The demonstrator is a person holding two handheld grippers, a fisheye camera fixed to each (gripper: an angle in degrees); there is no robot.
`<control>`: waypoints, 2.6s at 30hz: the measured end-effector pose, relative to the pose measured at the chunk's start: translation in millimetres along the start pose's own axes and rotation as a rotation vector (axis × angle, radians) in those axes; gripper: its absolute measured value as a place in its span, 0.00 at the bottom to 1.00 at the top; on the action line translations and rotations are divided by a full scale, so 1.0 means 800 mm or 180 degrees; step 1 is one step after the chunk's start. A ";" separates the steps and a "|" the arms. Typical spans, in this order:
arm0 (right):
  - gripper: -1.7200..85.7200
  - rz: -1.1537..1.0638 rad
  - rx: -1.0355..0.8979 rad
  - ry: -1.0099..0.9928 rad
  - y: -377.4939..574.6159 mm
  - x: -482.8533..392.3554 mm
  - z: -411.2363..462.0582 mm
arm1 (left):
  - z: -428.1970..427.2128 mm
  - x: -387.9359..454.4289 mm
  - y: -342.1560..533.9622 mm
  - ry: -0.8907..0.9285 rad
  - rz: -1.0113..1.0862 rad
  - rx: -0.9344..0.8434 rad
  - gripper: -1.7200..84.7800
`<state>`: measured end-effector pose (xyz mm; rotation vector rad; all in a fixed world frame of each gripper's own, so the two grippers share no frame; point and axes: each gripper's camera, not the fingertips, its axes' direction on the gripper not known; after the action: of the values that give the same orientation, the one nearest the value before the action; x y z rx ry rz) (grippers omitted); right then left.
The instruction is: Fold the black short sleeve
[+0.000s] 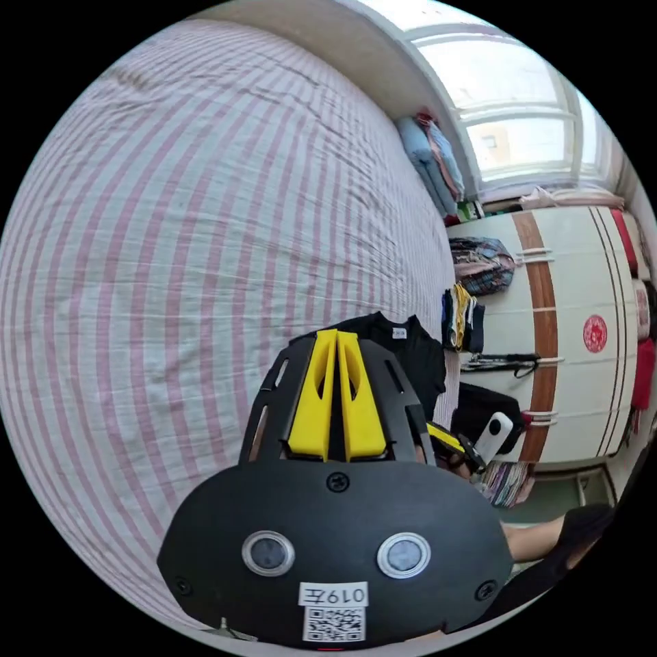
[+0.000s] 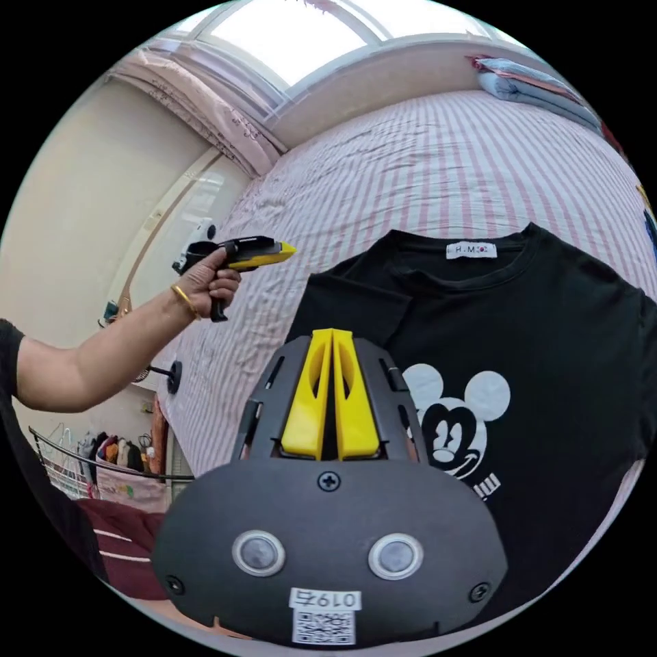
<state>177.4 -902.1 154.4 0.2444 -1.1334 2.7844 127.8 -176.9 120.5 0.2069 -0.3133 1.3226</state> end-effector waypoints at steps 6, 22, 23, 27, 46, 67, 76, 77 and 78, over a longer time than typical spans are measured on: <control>0.01 -0.0083 -0.0245 0.0353 0.097 -0.111 -0.100 | 0.060 0.138 0.166 0.0195 0.1146 -0.0696 0.03; 0.01 0.1156 0.0898 0.0832 0.235 -0.121 -0.470 | 0.192 0.327 0.345 -0.0222 0.1726 -0.1336 0.03; 0.01 0.1180 0.0943 0.0793 0.237 -0.112 -0.482 | 0.218 0.340 0.343 -0.0209 0.1600 -0.1278 0.03; 0.01 0.1342 0.1118 0.0400 0.242 -0.024 -0.554 | 0.311 0.388 0.348 -0.0341 0.1254 -0.1105 0.03; 0.07 0.1829 0.0994 -0.0221 0.197 0.195 -0.738 | 0.761 0.471 0.184 -0.0390 0.1493 -0.1283 0.03; 0.11 0.2189 0.1300 -0.0691 0.150 0.259 -0.800 | 1.084 0.382 -0.027 -0.0622 0.3302 -0.2534 0.09; 0.12 0.2111 0.1318 -0.0774 0.128 0.274 -0.839 | 1.169 0.341 -0.064 -0.0165 0.3277 -0.3077 0.06; 0.12 0.2107 0.1316 -0.0766 0.126 0.275 -0.842 | 1.175 0.336 -0.072 -0.0131 0.3230 -0.3050 0.06; 0.12 0.2095 0.1303 -0.0753 0.124 0.277 -0.846 | 1.177 0.333 -0.076 -0.0096 0.3199 -0.3039 0.05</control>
<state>-126.1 -485.8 -346.9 0.2850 -0.7618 3.6544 143.2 -252.3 1098.2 -0.8415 -1.1256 1.9736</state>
